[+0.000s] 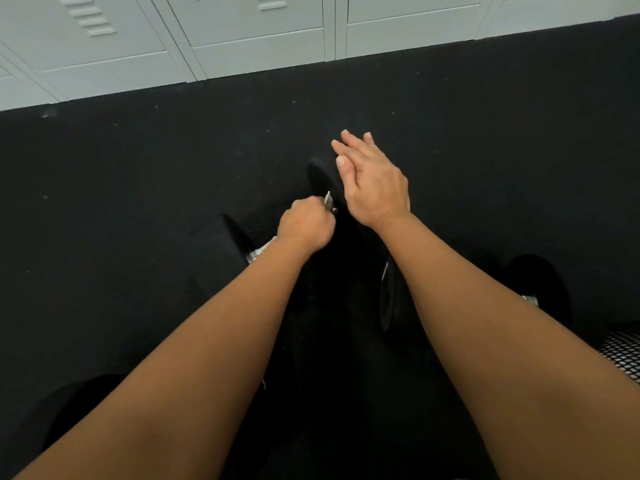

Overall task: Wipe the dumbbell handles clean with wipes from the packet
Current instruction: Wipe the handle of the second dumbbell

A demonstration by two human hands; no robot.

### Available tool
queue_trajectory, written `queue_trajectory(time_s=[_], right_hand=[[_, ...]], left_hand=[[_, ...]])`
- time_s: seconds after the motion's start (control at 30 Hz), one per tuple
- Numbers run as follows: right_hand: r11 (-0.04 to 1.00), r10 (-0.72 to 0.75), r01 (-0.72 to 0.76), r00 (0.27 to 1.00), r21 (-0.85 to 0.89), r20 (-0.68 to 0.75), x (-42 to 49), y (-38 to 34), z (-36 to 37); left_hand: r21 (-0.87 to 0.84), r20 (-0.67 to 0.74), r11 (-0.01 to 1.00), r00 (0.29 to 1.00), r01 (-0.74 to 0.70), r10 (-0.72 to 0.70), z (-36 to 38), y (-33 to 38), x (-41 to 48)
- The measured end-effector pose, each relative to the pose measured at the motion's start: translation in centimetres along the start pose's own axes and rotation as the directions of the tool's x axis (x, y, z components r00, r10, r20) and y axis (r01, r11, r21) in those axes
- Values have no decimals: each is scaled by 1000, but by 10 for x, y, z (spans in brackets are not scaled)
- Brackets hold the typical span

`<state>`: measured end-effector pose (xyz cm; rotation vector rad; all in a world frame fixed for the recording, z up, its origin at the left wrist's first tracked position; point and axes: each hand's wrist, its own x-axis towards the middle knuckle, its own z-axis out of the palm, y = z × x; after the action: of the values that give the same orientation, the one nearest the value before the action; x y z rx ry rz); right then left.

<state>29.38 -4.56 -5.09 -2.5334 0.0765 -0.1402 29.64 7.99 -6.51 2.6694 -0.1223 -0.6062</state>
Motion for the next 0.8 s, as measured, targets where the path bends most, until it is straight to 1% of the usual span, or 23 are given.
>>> queue_trajectory(time_s=[0.1,0.17,0.23,0.3,0.37,0.4,0.43,0.5,0.57,0.67,0.73,0.77,0.8], right_hand=[[1000,-2,2,1000,8,-19,-2,2,1],[1000,-11,12,999,26,-39,-5,3,2],[999,-17,18,999,32,-48,-6,4,2],[999,-22,23,999,31,-48,-6,5,3],[999,-26,28,998,37,-55,-7,5,4],[999,-28,30,998,39,-58,-7,5,4],[999,-29,31,998,40,-58,-6,4,4],[999,-29,31,998,32,-53,-5,4,4],[999,-27,27,999,19,-43,-4,4,3],[1000,-27,27,999,7,-43,-5,4,3],[1000,-22,22,999,1,-45,-6,4,3],[1000,-18,19,999,6,-47,-7,4,3],[1000,-14,15,999,14,-49,-7,4,3]], left_hand=[[53,-130,983,974,-177,183,12,-11,-18],[79,-188,971,954,-224,235,18,-19,-26],[95,-189,981,965,-168,183,18,-24,-26],[99,-112,995,993,-18,29,13,-24,-17],[49,-17,992,993,120,-119,3,-21,-4],[8,24,989,989,149,-149,-1,-18,2],[-19,50,990,989,141,-140,-3,-15,6],[-4,43,998,997,59,-59,-1,-6,5],[60,-39,996,997,-65,67,7,-3,-5],[136,-162,957,947,-256,277,21,-15,-26],[188,-196,939,925,-290,325,27,-23,-35],[205,-201,942,930,-266,307,28,-26,-35],[200,-198,957,947,-212,252,27,-27,-33]])
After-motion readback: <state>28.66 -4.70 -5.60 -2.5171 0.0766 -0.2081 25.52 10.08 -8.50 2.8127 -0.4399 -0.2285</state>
